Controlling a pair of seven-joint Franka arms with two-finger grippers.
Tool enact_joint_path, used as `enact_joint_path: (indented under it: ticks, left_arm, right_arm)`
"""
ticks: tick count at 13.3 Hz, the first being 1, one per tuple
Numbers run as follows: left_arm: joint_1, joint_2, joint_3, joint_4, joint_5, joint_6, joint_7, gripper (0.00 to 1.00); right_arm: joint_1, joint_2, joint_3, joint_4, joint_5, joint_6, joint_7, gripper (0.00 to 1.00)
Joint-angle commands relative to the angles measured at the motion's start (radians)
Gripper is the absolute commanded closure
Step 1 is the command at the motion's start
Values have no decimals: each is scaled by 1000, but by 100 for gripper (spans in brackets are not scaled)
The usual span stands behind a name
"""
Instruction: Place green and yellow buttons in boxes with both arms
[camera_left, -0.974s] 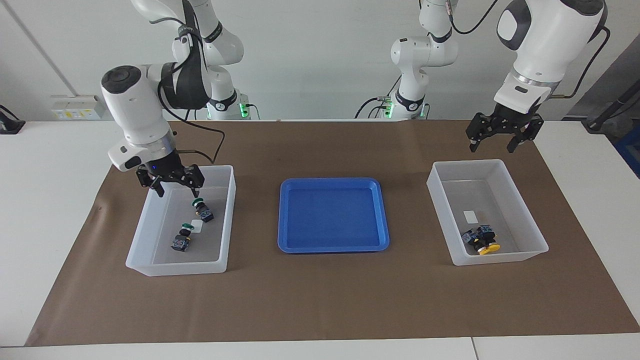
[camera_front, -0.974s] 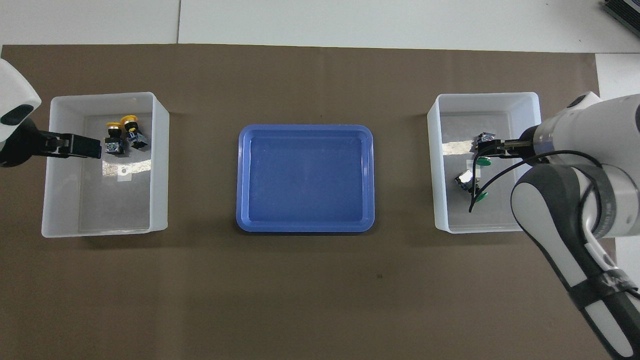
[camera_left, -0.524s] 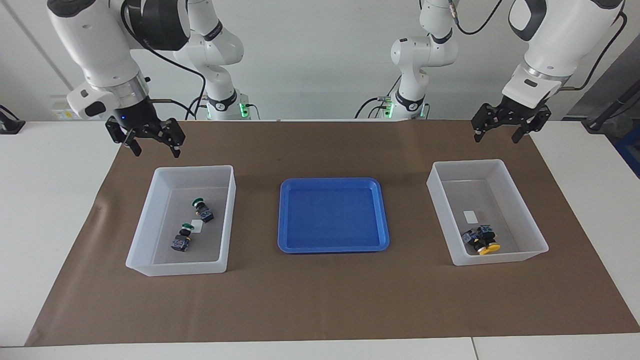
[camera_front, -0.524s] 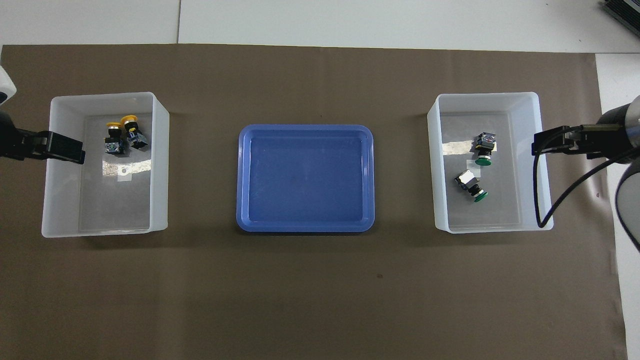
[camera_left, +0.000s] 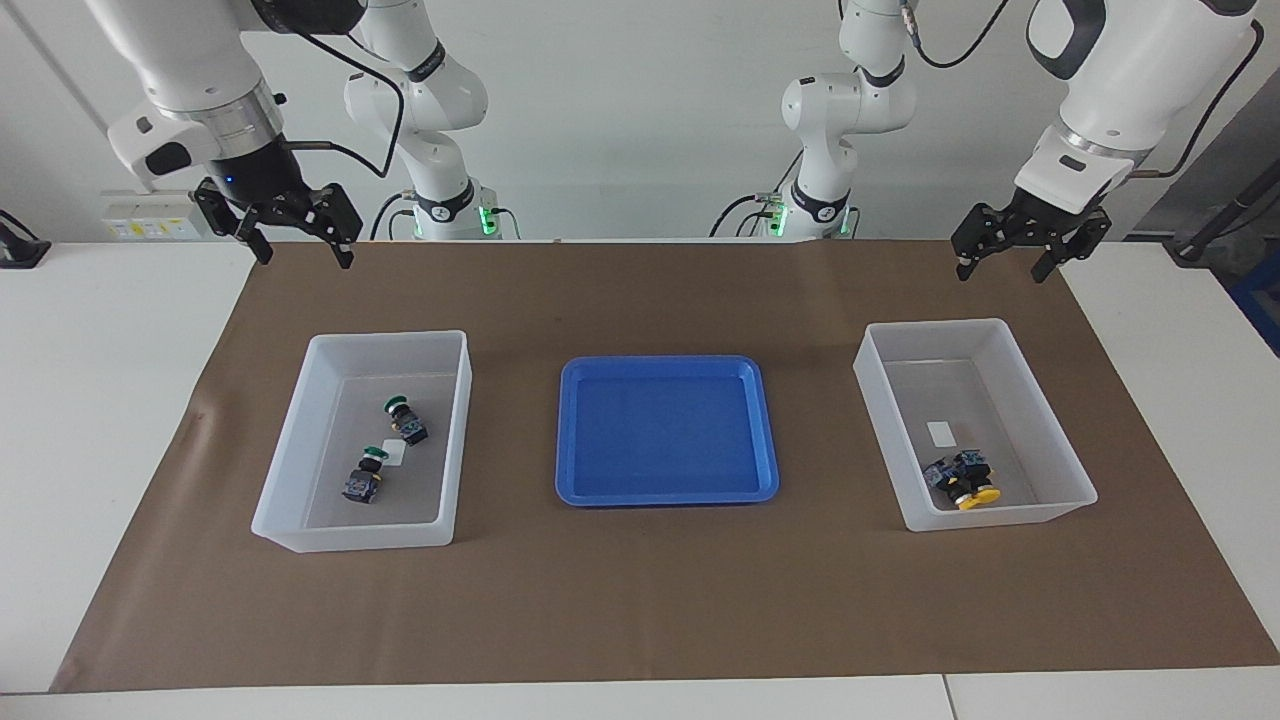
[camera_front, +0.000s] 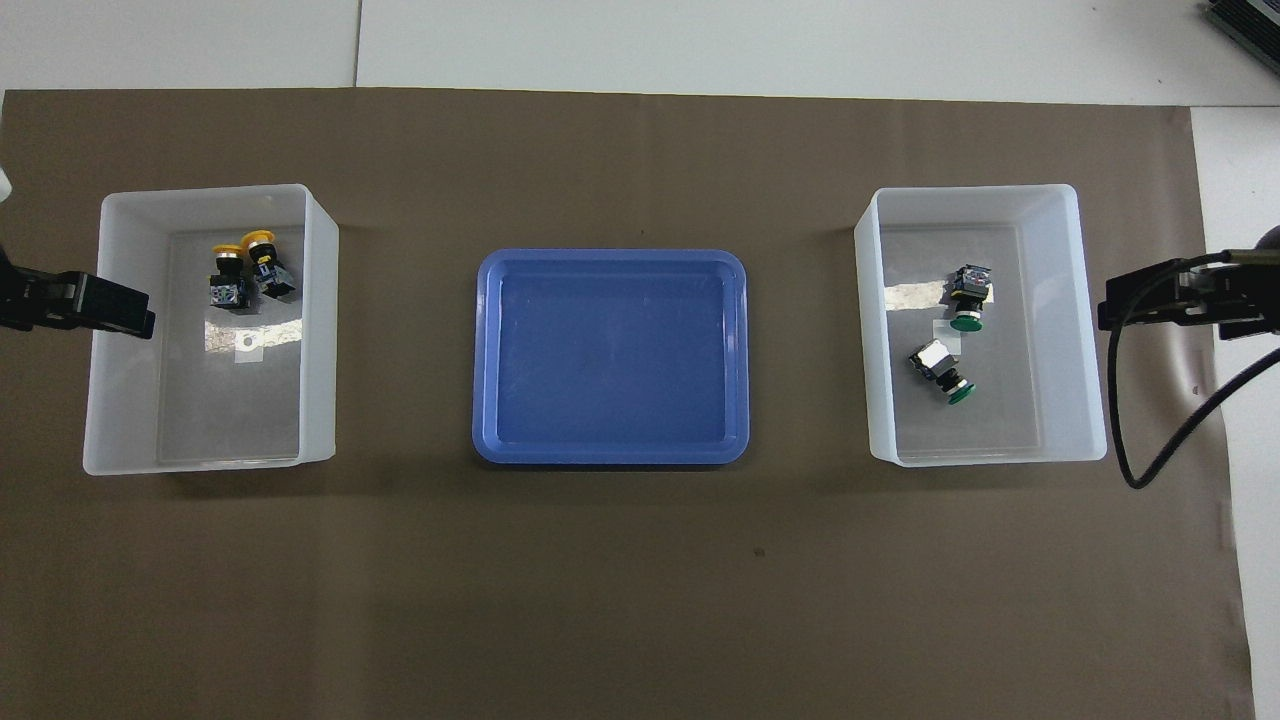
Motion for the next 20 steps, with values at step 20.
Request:
enact_joint_path:
  ticks: [20]
  left_arm:
    - [6, -41, -3, -44, 5, 79, 17, 0]
  right_arm:
    - [4, -52, -25, -87, -47, 19, -77, 0]
